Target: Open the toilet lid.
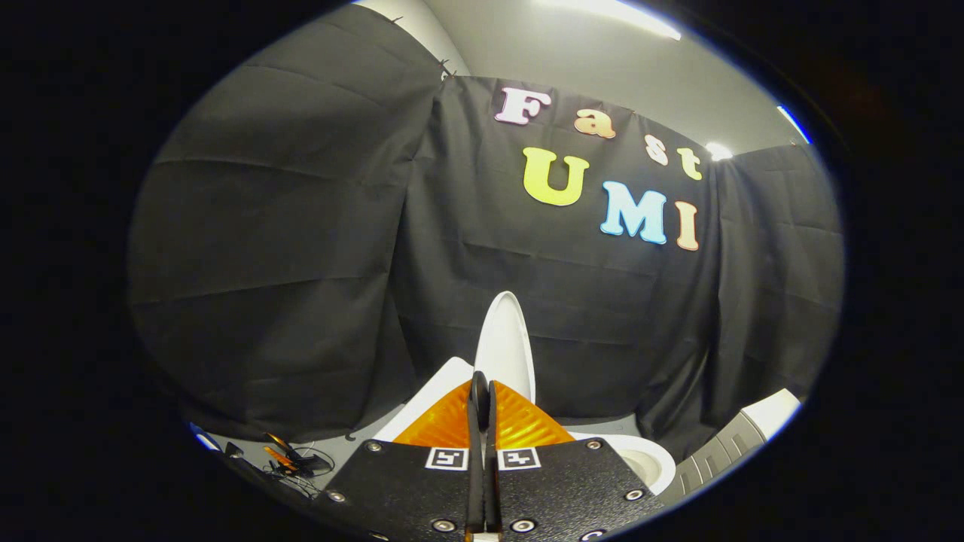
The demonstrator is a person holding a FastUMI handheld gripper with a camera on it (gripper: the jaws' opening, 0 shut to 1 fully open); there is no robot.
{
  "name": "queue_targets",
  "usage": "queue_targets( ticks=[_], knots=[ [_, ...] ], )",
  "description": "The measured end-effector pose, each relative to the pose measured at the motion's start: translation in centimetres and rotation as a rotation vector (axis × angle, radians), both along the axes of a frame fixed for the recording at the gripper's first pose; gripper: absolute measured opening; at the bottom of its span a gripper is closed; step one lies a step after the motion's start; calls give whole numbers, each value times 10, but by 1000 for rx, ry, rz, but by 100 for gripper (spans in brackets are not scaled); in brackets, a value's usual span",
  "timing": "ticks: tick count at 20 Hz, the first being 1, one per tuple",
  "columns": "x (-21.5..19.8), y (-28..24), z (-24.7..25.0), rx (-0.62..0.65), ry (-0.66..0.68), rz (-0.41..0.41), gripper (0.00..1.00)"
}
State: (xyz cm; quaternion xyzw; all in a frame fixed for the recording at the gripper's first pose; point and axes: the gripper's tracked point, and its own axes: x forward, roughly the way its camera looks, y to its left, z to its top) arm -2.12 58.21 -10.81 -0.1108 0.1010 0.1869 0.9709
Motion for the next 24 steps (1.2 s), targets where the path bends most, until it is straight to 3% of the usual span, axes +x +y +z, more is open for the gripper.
queue_targets(
  ticks=[7, 12, 17, 21, 24],
  knots=[
    [4, -13, 6, 52, 59, 38, 5],
    [-6, -3, 30, 64, 74, 178, 23],
    [-20, -24, 90, 211, 6, 198, 96],
    [-39, -50, 131, 322, -11, 255, 96],
    [-50, -76, 160, 323, -69, 316, 96]
  ],
)
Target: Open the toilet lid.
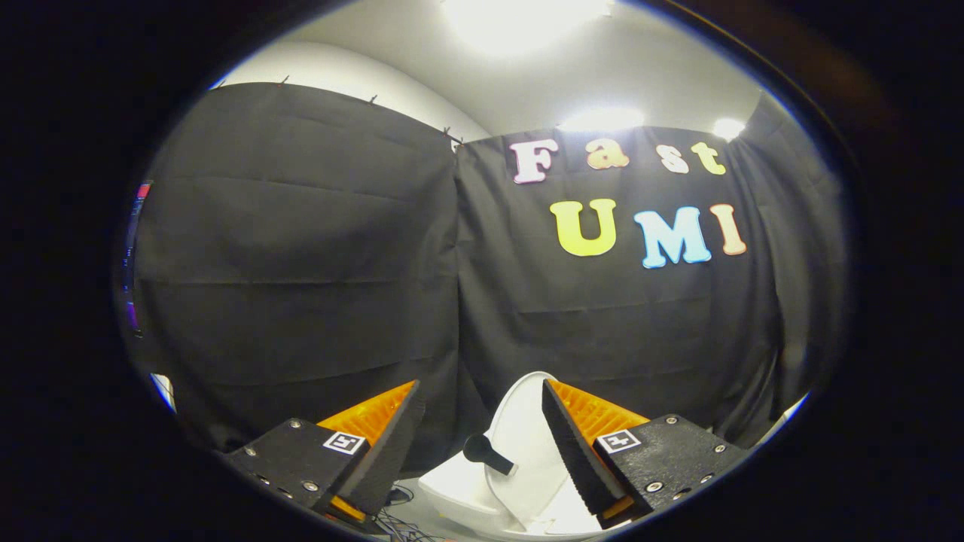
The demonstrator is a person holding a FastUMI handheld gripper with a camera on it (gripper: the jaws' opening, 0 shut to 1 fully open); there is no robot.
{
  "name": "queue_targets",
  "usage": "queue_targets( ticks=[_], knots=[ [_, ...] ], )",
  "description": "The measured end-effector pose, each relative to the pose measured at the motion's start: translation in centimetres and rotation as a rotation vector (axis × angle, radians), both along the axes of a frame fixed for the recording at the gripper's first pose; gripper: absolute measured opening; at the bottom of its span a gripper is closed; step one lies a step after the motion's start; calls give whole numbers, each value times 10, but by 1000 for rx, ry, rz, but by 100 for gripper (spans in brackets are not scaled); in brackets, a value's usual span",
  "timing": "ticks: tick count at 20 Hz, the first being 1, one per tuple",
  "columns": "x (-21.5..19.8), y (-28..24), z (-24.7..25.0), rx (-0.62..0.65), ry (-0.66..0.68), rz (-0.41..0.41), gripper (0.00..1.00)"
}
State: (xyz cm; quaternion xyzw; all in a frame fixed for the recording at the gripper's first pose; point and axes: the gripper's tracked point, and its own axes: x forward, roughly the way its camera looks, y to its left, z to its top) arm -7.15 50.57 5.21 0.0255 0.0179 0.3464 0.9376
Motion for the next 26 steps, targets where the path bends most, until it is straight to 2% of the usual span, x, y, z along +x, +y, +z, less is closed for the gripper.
queue_targets(
  ticks=[7, 10, 13, 17, 24, 26],
  knots=[
    [9, -111, 18, -24, -121, -64, 95],
    [18, -139, 24, 15, -151, -50, 96],
    [36, -182, 31, 6, -184, -92, 95],
    [44, -231, 26, 14, -235, -103, 95],
    [70, -332, -20, 11, -103, -215, 95],
    [72, -363, -33, -29, -92, -257, 95]
  ],
)
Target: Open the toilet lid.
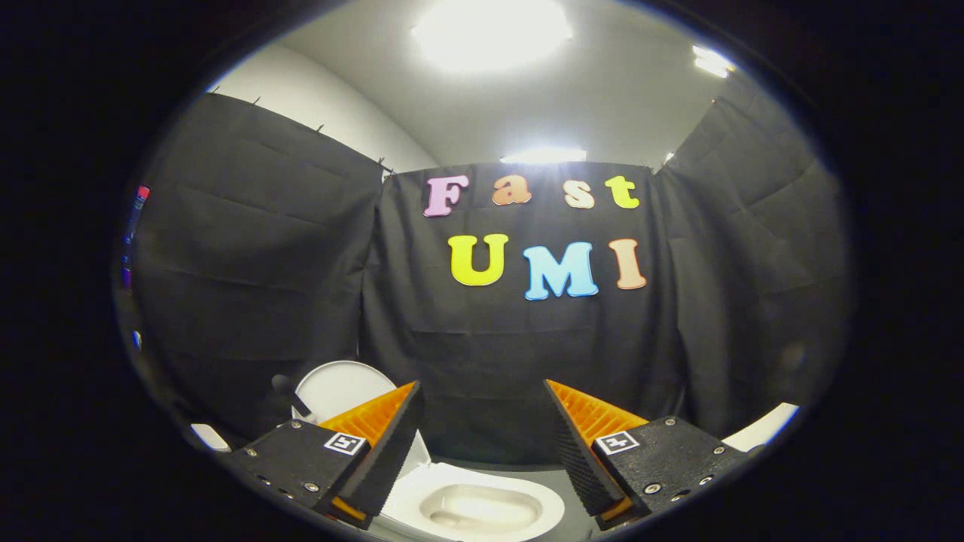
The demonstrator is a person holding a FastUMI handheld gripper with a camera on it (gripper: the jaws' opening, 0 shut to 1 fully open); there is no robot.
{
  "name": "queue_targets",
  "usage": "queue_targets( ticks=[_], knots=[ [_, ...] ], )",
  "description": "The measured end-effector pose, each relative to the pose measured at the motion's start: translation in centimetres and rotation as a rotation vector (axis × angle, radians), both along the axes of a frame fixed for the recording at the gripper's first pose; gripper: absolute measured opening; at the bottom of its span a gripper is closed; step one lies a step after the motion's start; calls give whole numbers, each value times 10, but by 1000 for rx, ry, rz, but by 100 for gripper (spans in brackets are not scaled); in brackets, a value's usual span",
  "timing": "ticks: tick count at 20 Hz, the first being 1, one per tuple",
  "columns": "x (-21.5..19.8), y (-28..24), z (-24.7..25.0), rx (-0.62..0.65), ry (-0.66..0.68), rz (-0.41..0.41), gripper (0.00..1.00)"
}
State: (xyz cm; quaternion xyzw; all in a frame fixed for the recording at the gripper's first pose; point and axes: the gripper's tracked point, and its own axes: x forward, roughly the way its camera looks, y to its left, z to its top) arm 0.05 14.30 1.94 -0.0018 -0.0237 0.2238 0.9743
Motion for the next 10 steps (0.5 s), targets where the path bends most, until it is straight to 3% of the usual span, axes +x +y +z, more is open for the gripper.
queue_targets(
  ticks=[10],
  knots=[
    [0, -90, -20, -66, 24, -96, 95]
  ],
)
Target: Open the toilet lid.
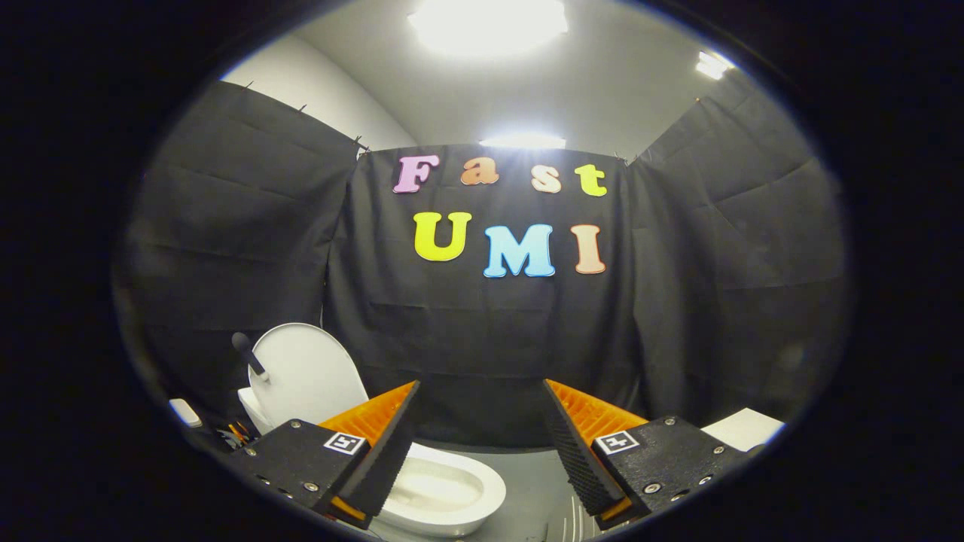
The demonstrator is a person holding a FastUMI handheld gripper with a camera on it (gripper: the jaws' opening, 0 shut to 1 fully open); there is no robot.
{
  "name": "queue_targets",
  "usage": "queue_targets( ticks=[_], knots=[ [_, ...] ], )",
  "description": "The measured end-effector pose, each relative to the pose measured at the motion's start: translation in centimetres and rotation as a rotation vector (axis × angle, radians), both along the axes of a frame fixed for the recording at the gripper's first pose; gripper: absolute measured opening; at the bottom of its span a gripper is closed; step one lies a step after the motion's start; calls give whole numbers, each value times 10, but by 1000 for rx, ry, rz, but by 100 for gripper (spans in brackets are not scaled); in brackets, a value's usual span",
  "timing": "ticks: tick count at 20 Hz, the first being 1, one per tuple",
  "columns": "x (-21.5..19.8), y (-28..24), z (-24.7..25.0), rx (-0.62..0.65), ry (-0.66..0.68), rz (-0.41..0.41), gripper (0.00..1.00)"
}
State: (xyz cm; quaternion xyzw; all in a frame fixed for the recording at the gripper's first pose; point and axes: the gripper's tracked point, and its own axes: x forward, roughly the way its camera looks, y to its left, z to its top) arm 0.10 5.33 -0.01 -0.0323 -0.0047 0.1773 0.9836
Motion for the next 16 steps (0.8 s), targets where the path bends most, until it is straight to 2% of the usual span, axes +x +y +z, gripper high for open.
queue_targets(
  ticks=[2, 5, 10, 16],
  knots=[
    [1, -13, -7, -9, 20, -22, 95],
    [-12, -16, -8, 25, 42, 3, 95],
    [-28, -33, 0, 63, 49, -33, 95],
    [-38, -51, 3, 35, 37, -77, 95]
  ],
)
